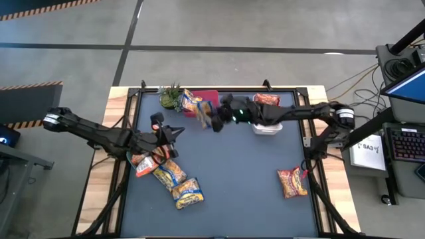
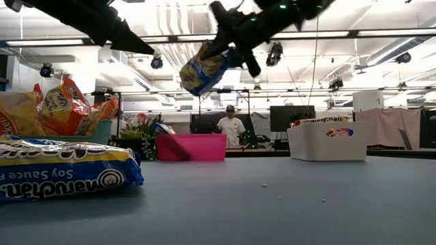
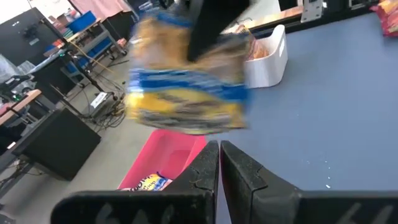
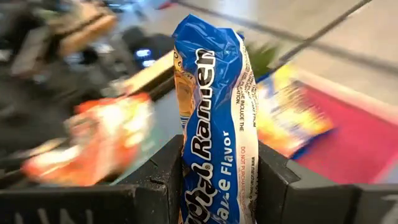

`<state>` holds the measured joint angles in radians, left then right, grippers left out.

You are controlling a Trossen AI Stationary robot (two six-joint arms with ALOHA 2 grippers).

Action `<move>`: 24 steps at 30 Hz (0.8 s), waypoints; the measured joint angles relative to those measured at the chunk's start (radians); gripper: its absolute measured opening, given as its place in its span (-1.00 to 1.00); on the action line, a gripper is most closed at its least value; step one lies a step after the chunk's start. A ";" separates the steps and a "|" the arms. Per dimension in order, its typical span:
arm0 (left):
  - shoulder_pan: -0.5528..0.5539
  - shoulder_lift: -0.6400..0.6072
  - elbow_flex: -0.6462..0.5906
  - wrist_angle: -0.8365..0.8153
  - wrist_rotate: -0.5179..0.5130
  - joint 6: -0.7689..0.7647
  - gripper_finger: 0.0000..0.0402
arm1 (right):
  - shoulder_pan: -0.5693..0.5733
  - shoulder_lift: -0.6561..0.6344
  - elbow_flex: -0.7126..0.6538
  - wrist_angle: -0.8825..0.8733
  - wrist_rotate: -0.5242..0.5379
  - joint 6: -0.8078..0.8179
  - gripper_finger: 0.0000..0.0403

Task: Sort Maruchan noodles
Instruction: Put the blue noodle pack into the red bin

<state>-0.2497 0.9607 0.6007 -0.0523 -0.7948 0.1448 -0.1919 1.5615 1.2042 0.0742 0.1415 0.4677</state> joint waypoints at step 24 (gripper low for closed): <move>-0.011 -0.025 0.006 -0.104 0.000 -0.027 -1.00 | -0.305 0.421 0.628 -0.657 -0.063 0.013 -0.40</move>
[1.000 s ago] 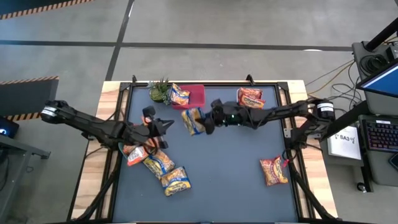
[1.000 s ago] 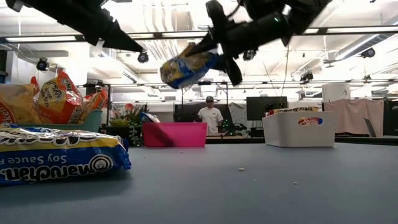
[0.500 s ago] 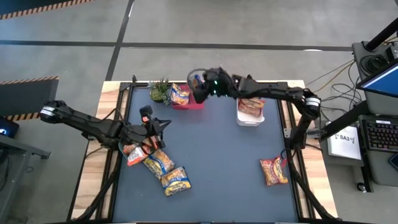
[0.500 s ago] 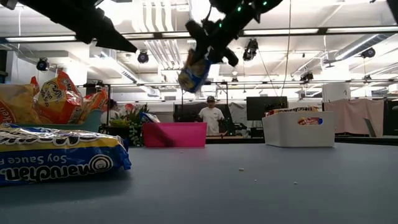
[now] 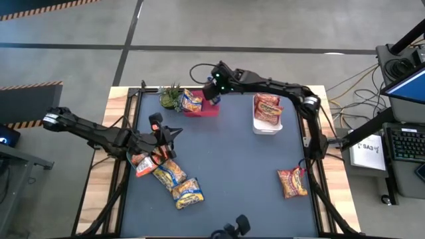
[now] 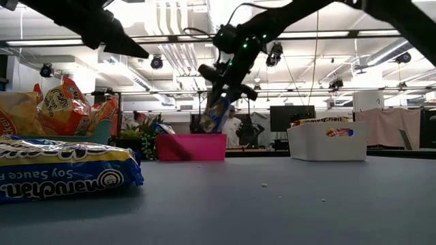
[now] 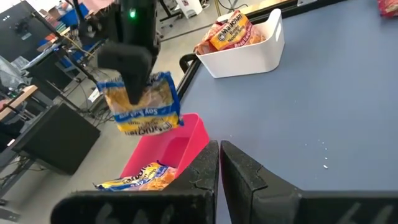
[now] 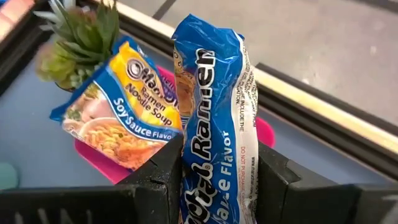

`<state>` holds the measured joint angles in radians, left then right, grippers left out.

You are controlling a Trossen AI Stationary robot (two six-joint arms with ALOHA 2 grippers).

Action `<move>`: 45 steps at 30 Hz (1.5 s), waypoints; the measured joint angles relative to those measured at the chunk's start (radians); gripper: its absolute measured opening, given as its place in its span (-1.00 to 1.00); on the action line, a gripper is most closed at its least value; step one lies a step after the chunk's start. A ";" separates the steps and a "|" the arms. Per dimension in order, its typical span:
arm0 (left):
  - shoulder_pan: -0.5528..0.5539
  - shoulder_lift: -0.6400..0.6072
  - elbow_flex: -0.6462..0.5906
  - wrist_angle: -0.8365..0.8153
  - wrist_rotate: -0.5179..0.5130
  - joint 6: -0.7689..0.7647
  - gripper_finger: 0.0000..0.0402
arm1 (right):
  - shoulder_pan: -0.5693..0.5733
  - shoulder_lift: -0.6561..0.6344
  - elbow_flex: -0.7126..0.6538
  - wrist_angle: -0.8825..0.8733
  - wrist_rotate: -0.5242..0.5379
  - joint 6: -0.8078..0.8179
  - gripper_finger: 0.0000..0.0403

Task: Sort Maruchan noodles
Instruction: Put the blue noodle pack into the red bin

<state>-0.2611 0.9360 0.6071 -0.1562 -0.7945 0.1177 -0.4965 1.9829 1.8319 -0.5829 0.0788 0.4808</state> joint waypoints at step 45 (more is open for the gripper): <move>0.000 0.000 0.000 -0.032 0.000 -0.007 -1.00 | 0.005 0.168 0.262 -0.221 0.038 -0.019 -0.09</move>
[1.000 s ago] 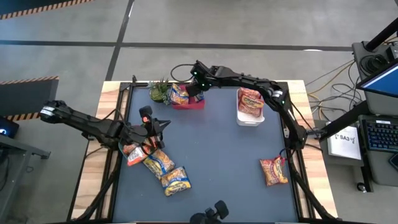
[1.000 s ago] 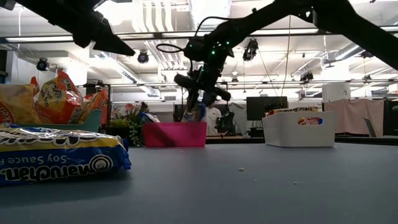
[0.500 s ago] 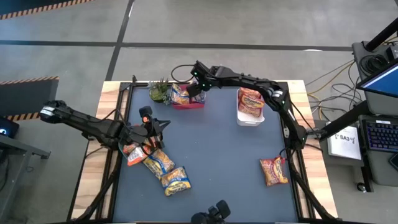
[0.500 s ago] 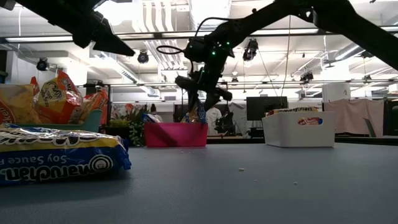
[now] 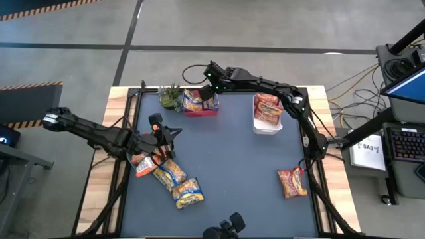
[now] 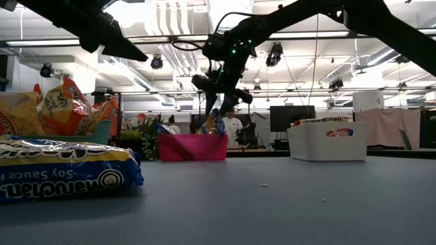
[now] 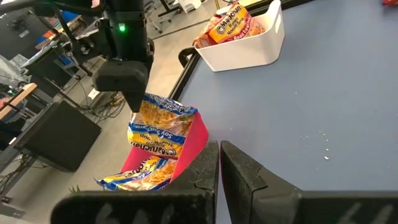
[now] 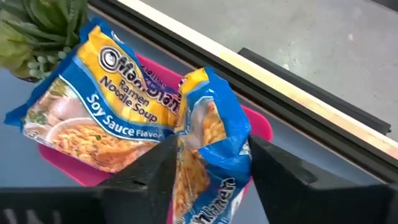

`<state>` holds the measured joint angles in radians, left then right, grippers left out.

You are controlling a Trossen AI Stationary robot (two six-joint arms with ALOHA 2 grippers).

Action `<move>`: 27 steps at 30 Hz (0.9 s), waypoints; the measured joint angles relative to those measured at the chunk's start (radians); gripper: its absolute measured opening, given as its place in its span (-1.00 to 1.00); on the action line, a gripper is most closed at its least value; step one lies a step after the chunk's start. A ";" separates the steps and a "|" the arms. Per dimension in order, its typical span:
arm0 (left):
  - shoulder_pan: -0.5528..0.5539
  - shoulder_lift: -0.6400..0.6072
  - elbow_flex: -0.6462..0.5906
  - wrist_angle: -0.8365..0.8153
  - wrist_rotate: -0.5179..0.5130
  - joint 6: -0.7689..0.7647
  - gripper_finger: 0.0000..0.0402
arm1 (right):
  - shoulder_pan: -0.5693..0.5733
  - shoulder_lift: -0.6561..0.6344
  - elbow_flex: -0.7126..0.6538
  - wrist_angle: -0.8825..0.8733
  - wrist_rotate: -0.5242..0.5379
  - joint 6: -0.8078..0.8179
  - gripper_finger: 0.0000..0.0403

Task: Sort Maruchan noodles
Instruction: Put the blue noodle pack into the red bin

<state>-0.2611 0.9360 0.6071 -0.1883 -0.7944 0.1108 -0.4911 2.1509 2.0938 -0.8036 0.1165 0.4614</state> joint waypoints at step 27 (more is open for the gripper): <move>0.000 0.000 0.000 0.000 0.000 0.000 -1.00 | 0.068 -0.046 0.007 -0.008 0.198 -0.088 -0.95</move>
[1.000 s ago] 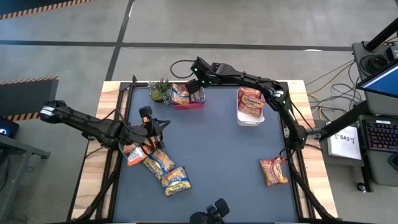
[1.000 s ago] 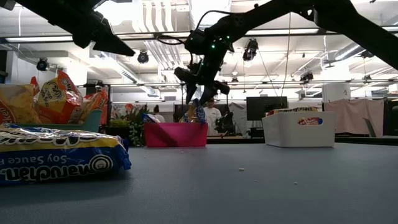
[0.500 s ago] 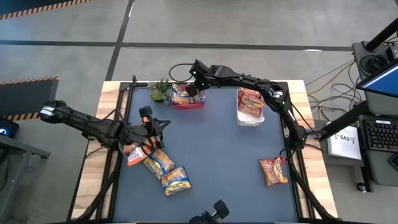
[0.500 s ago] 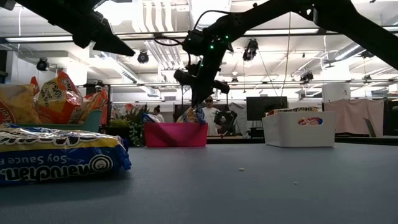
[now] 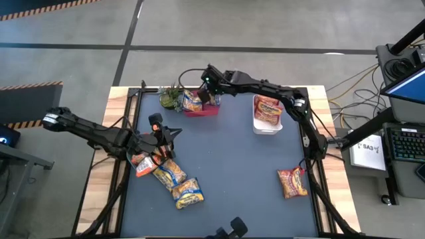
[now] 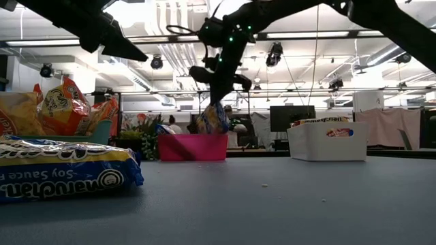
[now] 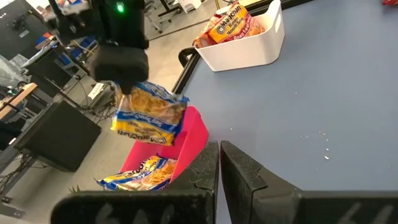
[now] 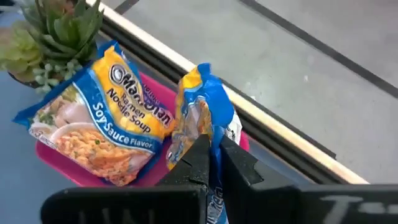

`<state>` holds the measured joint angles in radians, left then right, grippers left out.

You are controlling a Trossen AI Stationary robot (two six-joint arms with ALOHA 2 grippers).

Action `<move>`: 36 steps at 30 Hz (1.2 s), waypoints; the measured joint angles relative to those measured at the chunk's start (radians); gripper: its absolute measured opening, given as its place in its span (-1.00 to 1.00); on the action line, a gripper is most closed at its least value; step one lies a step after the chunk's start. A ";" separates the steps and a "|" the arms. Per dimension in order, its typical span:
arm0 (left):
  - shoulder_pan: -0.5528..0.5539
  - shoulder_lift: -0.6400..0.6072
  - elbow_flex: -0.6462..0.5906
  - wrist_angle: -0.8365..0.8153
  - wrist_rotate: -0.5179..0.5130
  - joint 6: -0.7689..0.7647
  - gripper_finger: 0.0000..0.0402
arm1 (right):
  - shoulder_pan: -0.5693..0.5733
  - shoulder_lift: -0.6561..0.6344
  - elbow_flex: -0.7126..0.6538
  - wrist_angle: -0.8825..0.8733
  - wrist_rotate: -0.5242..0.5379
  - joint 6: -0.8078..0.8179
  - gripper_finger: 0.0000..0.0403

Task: Sort Maruchan noodles
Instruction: Put the blue noodle pack into the red bin

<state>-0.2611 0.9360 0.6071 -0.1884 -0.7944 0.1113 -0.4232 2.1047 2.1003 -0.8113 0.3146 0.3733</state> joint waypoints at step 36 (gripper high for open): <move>-0.008 0.000 0.000 -0.023 0.055 -0.046 -1.00 | 0.144 -0.117 -0.026 -0.164 0.187 -0.075 -0.95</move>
<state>-0.2695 0.9360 0.6071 -0.2116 -0.7398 0.0654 -0.2796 1.9878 2.0740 -0.9752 0.5017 0.2985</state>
